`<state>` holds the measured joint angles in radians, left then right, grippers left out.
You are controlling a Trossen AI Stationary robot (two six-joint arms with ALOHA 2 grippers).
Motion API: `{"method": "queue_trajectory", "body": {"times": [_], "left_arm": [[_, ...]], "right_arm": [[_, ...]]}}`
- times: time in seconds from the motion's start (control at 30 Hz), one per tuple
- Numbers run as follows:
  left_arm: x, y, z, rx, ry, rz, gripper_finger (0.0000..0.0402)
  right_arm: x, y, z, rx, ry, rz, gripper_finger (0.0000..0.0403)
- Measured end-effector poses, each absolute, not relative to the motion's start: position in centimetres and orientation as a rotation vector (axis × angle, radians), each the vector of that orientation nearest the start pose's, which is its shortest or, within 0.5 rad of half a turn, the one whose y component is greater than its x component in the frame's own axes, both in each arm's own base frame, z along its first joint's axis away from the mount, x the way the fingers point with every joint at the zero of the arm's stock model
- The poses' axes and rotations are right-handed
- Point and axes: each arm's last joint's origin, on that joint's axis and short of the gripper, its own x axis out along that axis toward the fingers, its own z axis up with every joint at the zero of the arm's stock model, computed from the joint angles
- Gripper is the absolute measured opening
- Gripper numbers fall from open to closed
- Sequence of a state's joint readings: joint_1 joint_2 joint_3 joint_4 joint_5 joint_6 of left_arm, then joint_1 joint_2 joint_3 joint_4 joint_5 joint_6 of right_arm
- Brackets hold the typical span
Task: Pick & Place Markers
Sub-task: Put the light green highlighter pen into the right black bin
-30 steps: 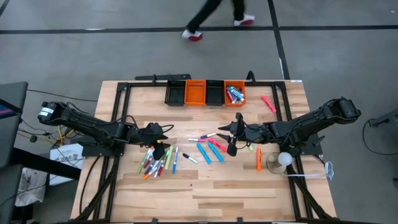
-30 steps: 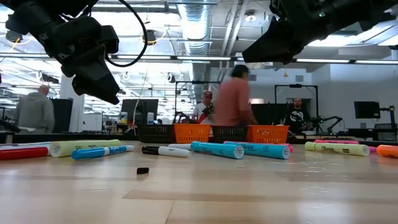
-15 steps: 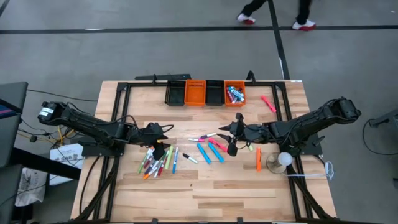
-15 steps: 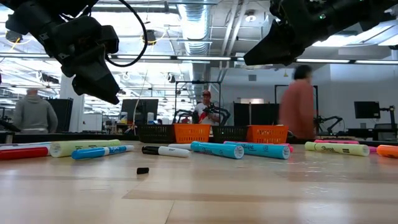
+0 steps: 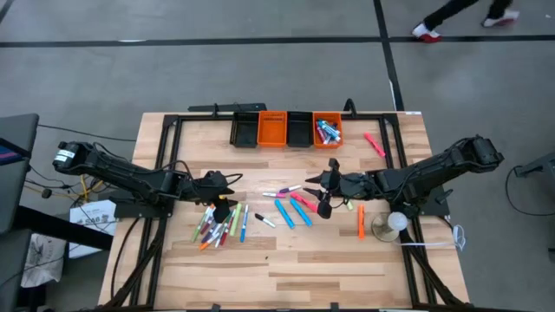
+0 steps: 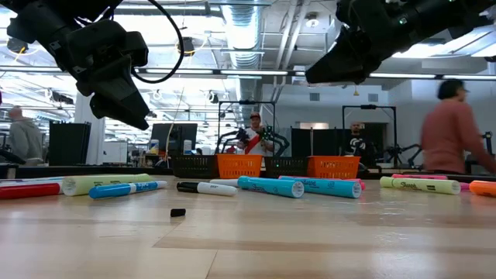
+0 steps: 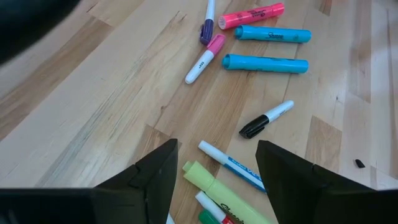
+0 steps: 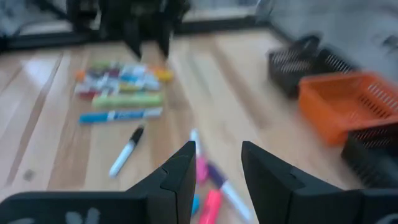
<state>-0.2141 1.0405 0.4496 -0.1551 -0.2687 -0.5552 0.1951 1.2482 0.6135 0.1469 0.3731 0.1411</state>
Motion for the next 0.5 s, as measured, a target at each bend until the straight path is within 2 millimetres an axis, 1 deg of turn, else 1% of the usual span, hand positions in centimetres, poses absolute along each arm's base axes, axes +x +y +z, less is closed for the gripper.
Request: {"method": "queue_trajectory", "body": {"times": [0.1,0.17,0.27,0.37,0.5], "left_arm": [[19.1,-3.4,18.0,-0.352,0.685,0.250,0.0214],[19.1,-3.4,18.0,-0.352,0.686,0.250,0.0214],[19.1,-3.4,18.0,-0.354,0.685,0.251,0.0214],[19.1,-3.4,18.0,-0.355,0.685,0.251,0.0214],[19.1,-3.4,18.0,-0.355,0.685,0.251,0.0214]], "right_arm": [[25.1,4.2,22.1,0.034,0.580,-0.142,0.0119],[25.1,4.5,22.6,0.056,0.648,-0.139,0.0119],[25.1,5.0,22.8,0.063,0.707,-0.143,0.0119],[25.3,5.1,22.4,0.079,0.751,-0.128,0.0119],[25.3,5.1,20.9,0.113,0.845,-0.160,0.0119]]}}
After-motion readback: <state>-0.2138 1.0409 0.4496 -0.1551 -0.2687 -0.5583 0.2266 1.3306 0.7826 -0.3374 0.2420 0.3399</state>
